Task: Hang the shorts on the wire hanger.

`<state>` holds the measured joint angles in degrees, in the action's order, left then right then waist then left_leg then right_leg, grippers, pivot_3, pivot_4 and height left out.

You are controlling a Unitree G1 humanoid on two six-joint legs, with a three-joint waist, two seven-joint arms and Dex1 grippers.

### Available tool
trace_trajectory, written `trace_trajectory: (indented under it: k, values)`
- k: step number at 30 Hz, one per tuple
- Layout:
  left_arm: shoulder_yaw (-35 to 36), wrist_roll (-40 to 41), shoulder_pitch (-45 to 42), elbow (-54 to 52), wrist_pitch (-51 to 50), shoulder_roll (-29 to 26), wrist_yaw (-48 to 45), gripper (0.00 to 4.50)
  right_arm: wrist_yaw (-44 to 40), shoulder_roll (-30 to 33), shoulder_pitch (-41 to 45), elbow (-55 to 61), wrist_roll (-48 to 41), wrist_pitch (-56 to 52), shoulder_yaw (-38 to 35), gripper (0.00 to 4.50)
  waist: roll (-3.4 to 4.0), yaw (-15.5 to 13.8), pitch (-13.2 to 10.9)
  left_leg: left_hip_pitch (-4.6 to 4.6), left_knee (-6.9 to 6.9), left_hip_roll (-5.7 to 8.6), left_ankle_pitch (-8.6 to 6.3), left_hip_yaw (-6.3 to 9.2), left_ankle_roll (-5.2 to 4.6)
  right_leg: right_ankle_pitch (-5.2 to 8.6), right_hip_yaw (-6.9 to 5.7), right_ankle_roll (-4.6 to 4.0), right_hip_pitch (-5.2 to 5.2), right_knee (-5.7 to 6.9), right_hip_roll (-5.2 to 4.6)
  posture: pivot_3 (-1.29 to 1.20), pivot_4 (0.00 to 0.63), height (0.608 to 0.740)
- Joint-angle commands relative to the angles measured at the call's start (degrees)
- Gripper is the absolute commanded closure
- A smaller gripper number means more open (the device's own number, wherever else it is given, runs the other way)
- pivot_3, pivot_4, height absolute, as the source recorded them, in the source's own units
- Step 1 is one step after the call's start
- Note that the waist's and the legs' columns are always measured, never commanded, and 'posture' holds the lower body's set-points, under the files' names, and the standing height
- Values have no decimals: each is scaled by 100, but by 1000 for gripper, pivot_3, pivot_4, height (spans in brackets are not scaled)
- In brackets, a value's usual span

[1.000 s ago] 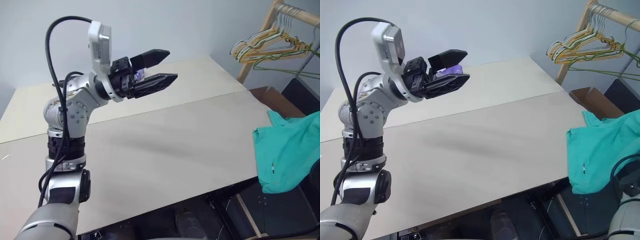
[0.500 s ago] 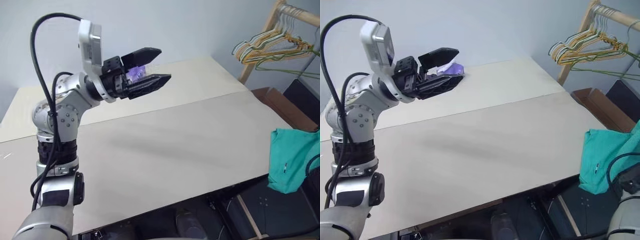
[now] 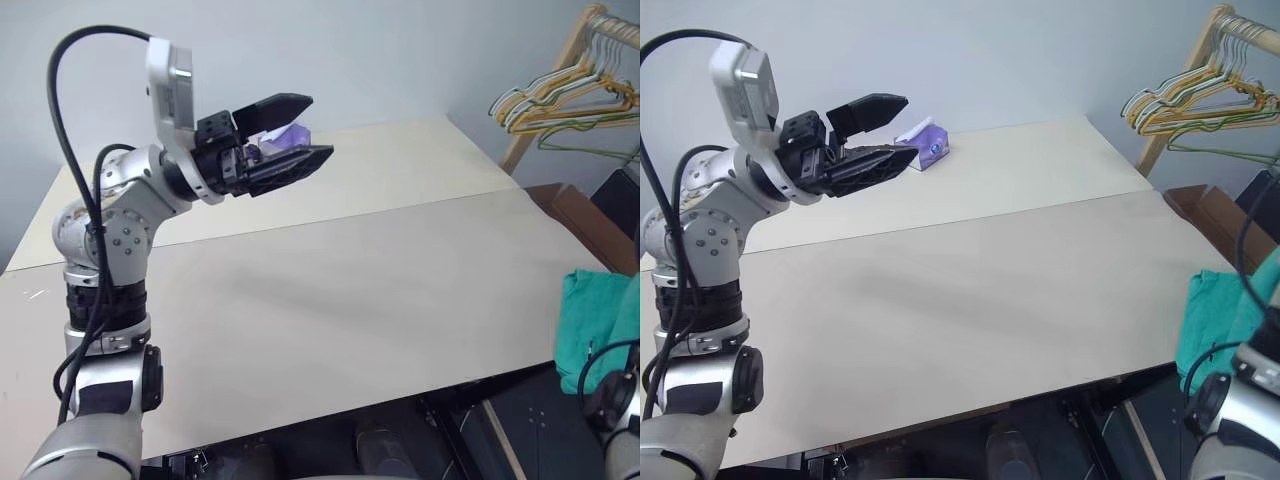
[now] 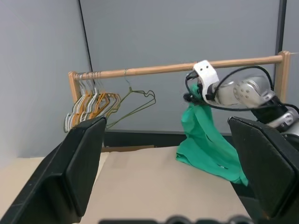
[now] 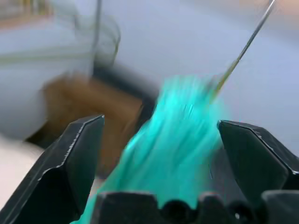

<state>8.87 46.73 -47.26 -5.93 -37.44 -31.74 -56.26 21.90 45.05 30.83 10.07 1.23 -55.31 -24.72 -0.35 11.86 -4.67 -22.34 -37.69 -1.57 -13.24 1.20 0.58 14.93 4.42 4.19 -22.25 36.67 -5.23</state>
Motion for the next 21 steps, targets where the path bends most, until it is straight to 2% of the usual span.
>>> trace_trajectory:
  k: [1,5,8,11,15,18,21]
  values:
    - [7,-252,118,-95,282,-82,26,0,-23,22,-420,721,647,1497,526,20,-3,10,-2,0,-2,0,0,-3,0,0,4,1,-1,1,1,-155,60,740]
    - [-3,-794,573,-338,773,-156,213,0,-605,-153,-571,723,545,3044,783,20,-5,6,-3,11,-1,-1,0,-7,0,0,12,2,4,4,4,-104,64,740]
    - [-115,-1299,906,-614,745,-525,450,0,-2004,-381,-301,474,-475,3603,866,20,-24,-1,-14,13,0,-2,0,-6,0,-4,14,-4,5,6,6,-63,64,740]
    - [-149,-1542,1259,-902,601,-898,582,0,-3448,-436,-19,193,-1310,3631,1076,20,-34,-62,-21,12,0,-4,-1,-1,-1,-8,12,-7,8,2,7,-5,64,740]
    - [152,-1371,1673,-1296,440,-1047,772,0,-5558,-261,465,-318,-2536,3019,1348,20,-41,-351,-26,11,0,-6,-7,1,-12,-8,8,-7,8,-4,6,50,63,740]
    - [397,-1095,1920,-1511,303,-1189,634,0,-6825,-134,742,-721,-2962,2826,1660,20,-48,-611,-31,6,0,-11,-8,3,-14,-9,-4,-9,3,-4,6,69,62,740]
    - [478,-1048,2229,-1683,331,-1383,488,0,-7725,-52,958,-998,-3006,2853,2015,20,-50,-829,-32,5,0,-13,-9,2,-13,-8,-15,-11,2,-6,6,76,54,740]
